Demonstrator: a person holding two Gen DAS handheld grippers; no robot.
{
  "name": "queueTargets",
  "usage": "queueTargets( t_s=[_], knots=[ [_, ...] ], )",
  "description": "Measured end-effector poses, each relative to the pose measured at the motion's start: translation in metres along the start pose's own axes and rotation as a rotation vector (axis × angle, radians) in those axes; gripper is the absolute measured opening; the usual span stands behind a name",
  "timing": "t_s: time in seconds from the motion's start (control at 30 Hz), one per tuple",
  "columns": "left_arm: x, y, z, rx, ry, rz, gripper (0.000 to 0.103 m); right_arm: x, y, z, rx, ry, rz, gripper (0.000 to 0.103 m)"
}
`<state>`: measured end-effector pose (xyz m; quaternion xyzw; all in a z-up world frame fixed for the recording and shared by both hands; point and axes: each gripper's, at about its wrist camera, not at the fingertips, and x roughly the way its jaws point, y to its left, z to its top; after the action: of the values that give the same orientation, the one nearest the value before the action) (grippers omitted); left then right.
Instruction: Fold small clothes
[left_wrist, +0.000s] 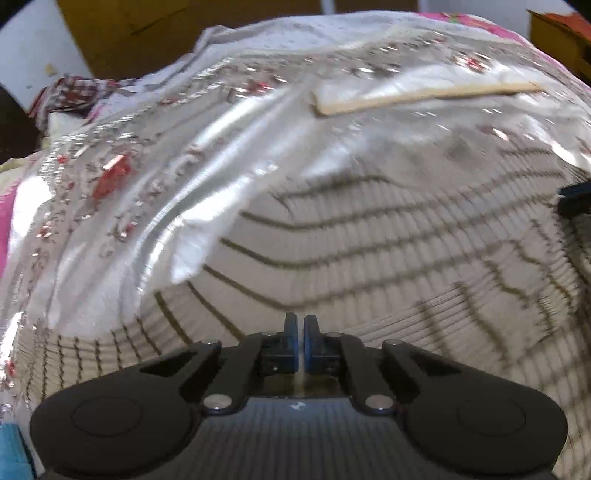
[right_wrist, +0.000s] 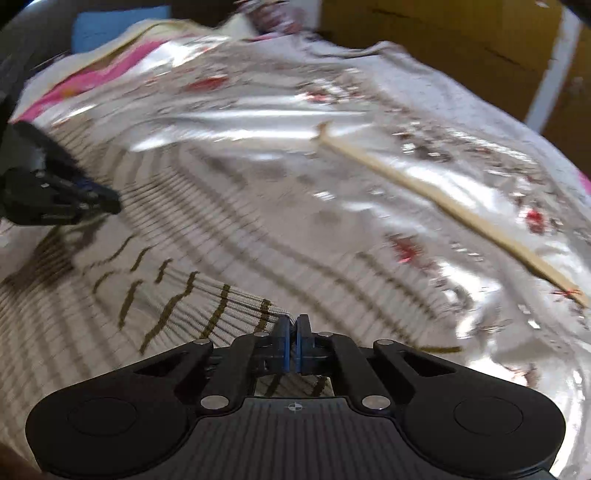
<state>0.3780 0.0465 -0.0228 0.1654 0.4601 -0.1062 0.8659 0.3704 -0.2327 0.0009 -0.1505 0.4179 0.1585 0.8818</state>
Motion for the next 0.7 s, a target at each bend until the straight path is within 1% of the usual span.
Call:
queueTargets(
  t_s=[0.1, 0.17, 0.23, 0.27, 0.3, 0.33, 0.37, 0.4, 0.43, 0.5, 0.53, 0.6, 0.63, 0.67, 0.7],
  knots=[
    [0.01, 0.003, 0.001, -0.015, -0.003, 0.064, 0.013, 0.016, -0.006, -0.003, 0.03, 0.022, -0.061, 0.001],
    [0.005, 0.004, 0.0, -0.044, -0.016, 0.065, 0.013, 0.026, -0.005, -0.008, 0.042, 0.044, -0.069, 0.003],
    [-0.007, 0.005, -0.004, -0.066, -0.059, 0.075, 0.014, 0.025, 0.001, -0.01, 0.03, 0.019, -0.095, 0.01],
    [-0.011, 0.005, -0.005, -0.075, -0.072, 0.082, 0.014, 0.023, 0.001, -0.009, 0.036, 0.009, -0.112, 0.016],
    [-0.017, 0.006, -0.008, -0.09, -0.084, 0.09, 0.014, 0.02, 0.001, -0.009, 0.037, -0.002, -0.131, 0.018],
    [-0.022, 0.007, -0.01, -0.103, -0.095, 0.087, 0.014, 0.014, 0.002, -0.008, 0.034, -0.026, -0.154, 0.018],
    [-0.028, 0.009, -0.013, -0.12, -0.107, 0.08, 0.014, 0.004, 0.005, -0.007, 0.03, -0.063, -0.173, 0.018],
    [-0.031, 0.01, -0.015, -0.131, -0.113, 0.065, 0.014, -0.007, 0.009, -0.007, 0.026, -0.101, -0.17, 0.021],
    [-0.033, 0.01, -0.015, -0.139, -0.114, 0.039, 0.014, -0.017, 0.014, -0.007, 0.024, -0.135, -0.13, 0.021],
    [-0.029, 0.003, -0.015, -0.124, -0.103, 0.009, 0.014, -0.026, 0.026, -0.008, 0.008, -0.152, -0.01, 0.02],
    [-0.023, -0.002, -0.014, -0.105, -0.09, 0.023, 0.014, -0.025, 0.035, -0.008, -0.013, -0.144, 0.032, 0.02],
    [-0.004, -0.011, -0.015, -0.057, -0.039, 0.074, 0.015, -0.013, 0.053, -0.009, -0.064, -0.116, 0.05, 0.02],
    [0.007, -0.014, -0.017, -0.033, -0.014, 0.118, 0.016, -0.001, 0.058, -0.01, -0.058, -0.071, 0.062, 0.02],
    [0.013, -0.017, -0.021, -0.01, -0.016, 0.144, 0.016, 0.013, 0.06, -0.012, -0.03, -0.009, 0.074, 0.02],
    [0.011, -0.019, -0.023, 0.0, -0.025, 0.155, 0.016, 0.022, 0.06, -0.014, 0.013, 0.018, 0.073, 0.021]
  ],
)
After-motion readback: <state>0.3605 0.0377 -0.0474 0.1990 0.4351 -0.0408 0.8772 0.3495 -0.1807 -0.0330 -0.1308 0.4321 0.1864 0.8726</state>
